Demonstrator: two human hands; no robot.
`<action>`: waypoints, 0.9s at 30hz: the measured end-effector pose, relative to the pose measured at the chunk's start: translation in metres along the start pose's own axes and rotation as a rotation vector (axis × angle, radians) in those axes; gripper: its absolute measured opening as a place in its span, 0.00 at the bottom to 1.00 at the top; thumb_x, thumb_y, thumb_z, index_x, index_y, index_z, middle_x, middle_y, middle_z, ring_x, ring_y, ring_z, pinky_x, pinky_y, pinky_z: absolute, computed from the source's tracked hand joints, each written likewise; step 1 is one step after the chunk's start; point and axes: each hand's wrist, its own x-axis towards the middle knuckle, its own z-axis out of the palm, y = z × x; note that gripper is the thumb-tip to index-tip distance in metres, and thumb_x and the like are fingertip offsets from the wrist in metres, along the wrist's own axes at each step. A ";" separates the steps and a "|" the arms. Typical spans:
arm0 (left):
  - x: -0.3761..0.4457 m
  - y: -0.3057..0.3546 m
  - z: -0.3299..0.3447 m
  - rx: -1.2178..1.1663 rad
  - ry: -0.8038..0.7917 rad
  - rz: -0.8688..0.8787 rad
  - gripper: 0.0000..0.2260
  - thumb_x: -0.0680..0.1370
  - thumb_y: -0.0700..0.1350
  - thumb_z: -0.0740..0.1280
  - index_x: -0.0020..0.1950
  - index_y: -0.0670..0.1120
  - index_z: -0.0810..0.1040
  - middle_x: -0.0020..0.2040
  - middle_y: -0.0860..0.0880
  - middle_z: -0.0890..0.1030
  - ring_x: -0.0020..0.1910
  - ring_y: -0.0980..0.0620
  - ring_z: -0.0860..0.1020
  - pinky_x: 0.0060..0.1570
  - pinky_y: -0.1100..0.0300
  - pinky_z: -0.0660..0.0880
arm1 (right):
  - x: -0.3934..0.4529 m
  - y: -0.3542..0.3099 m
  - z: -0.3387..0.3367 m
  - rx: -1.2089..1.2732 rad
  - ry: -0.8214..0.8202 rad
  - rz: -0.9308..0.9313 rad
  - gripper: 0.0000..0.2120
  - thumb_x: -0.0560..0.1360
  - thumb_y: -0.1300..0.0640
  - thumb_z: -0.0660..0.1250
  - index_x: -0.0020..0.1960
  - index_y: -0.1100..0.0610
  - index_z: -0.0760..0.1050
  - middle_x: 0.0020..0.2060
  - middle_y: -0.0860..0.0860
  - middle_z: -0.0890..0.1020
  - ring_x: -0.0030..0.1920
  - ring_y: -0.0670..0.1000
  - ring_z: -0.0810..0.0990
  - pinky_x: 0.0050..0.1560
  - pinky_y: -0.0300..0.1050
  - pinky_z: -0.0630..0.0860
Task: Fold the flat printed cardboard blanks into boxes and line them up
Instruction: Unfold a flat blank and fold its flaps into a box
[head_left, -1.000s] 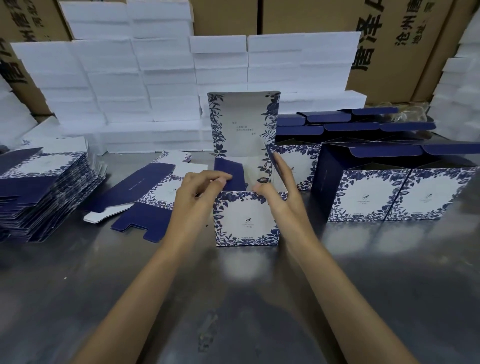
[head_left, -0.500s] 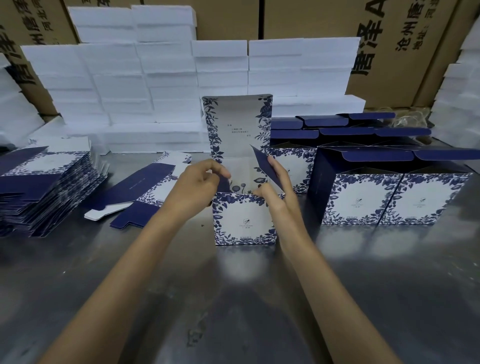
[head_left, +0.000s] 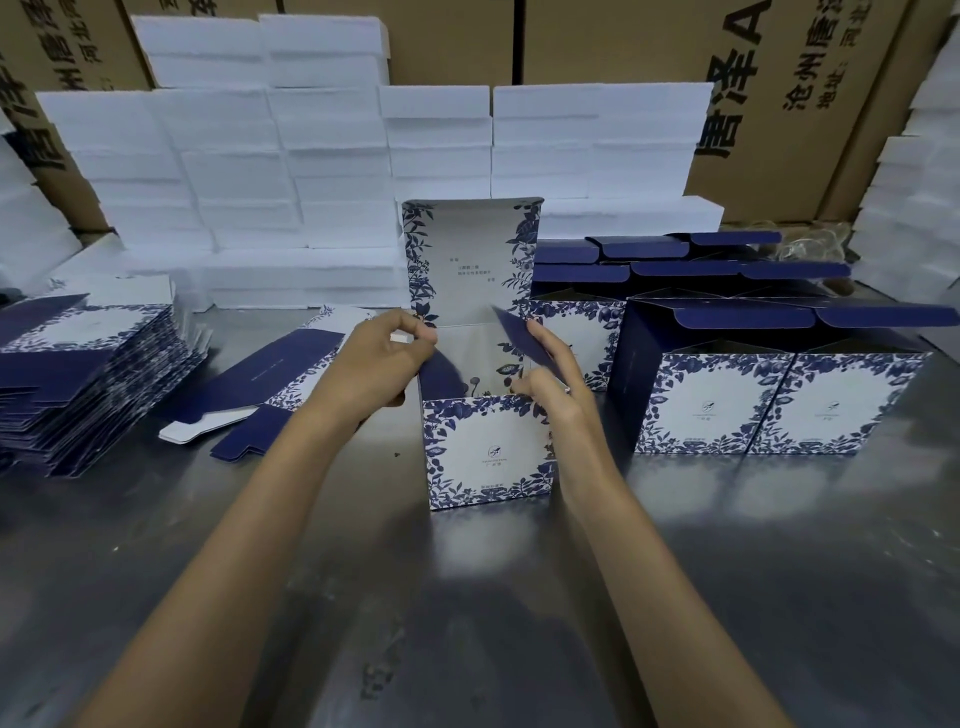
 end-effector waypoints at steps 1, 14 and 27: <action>0.000 -0.001 0.002 -0.034 0.009 -0.004 0.03 0.80 0.43 0.65 0.49 0.48 0.78 0.33 0.46 0.71 0.28 0.53 0.65 0.26 0.64 0.65 | 0.000 -0.002 -0.002 0.006 -0.016 0.005 0.26 0.67 0.40 0.68 0.66 0.34 0.74 0.60 0.37 0.82 0.60 0.38 0.79 0.63 0.45 0.72; -0.015 -0.031 0.016 -0.497 0.103 0.057 0.06 0.78 0.44 0.68 0.52 0.53 0.81 0.57 0.49 0.80 0.56 0.46 0.80 0.51 0.55 0.77 | 0.008 -0.005 -0.018 0.121 -0.026 0.095 0.12 0.74 0.57 0.75 0.57 0.49 0.80 0.55 0.52 0.83 0.53 0.49 0.84 0.44 0.39 0.77; -0.022 -0.033 0.016 -0.562 0.074 0.068 0.09 0.77 0.45 0.68 0.56 0.52 0.82 0.48 0.49 0.84 0.47 0.50 0.82 0.50 0.53 0.77 | 0.013 -0.036 -0.026 -0.382 -0.217 0.206 0.19 0.82 0.54 0.65 0.35 0.56 0.65 0.22 0.45 0.61 0.24 0.48 0.62 0.26 0.40 0.66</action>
